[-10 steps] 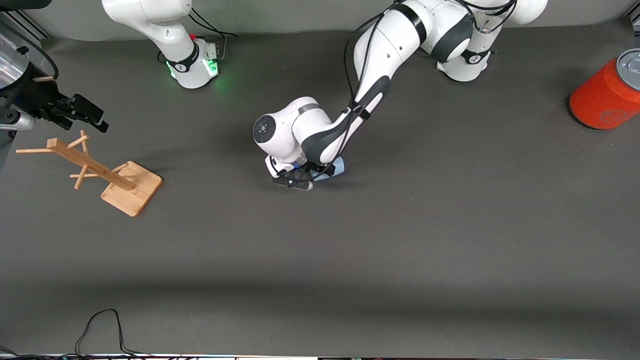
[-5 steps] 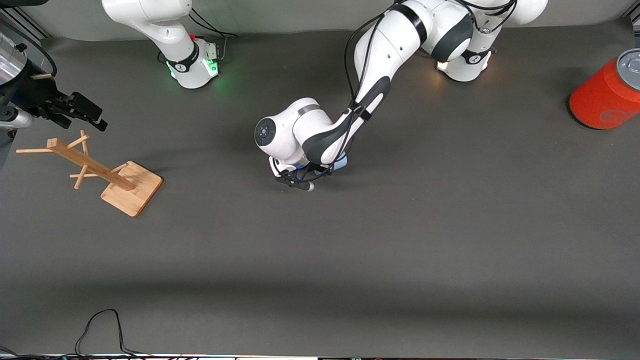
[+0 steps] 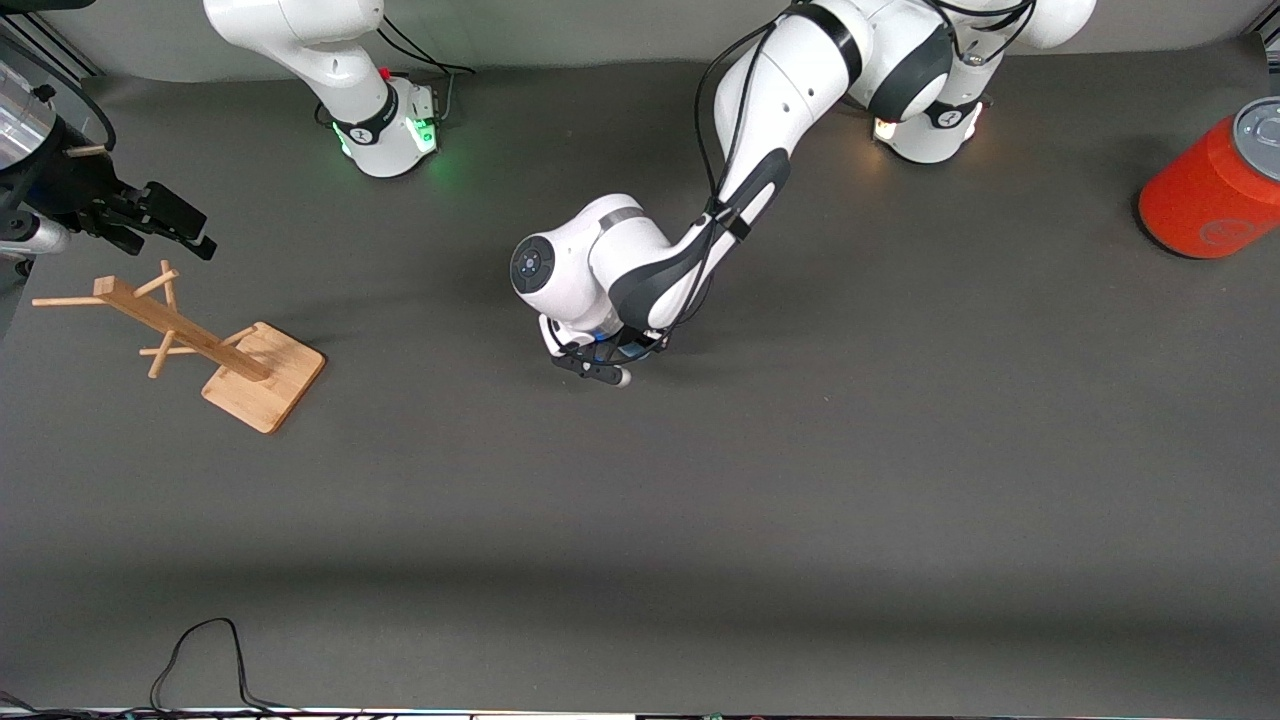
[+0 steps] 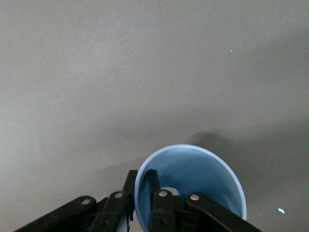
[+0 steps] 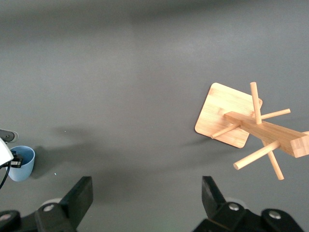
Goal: Rotate and upright cup with both arms
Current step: 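Rotate the cup upright with the left gripper and set it down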
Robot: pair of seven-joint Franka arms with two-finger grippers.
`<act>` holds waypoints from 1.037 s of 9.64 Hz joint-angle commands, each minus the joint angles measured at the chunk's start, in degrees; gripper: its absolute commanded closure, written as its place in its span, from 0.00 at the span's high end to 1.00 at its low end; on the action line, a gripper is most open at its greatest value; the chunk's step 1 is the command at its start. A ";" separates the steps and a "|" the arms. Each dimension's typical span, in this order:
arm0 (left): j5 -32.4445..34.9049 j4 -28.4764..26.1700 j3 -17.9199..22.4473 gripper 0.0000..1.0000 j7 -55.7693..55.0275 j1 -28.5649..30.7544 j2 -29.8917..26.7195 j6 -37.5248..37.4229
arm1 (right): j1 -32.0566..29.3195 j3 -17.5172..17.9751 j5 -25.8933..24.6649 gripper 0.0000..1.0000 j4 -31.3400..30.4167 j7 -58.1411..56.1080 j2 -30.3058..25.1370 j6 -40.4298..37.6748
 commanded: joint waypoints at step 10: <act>-2.09 -53.72 0.12 0.00 -15.26 12.77 -38.33 48.86 | 0.36 -0.24 -0.42 1.00 -0.39 0.91 1.75 2.67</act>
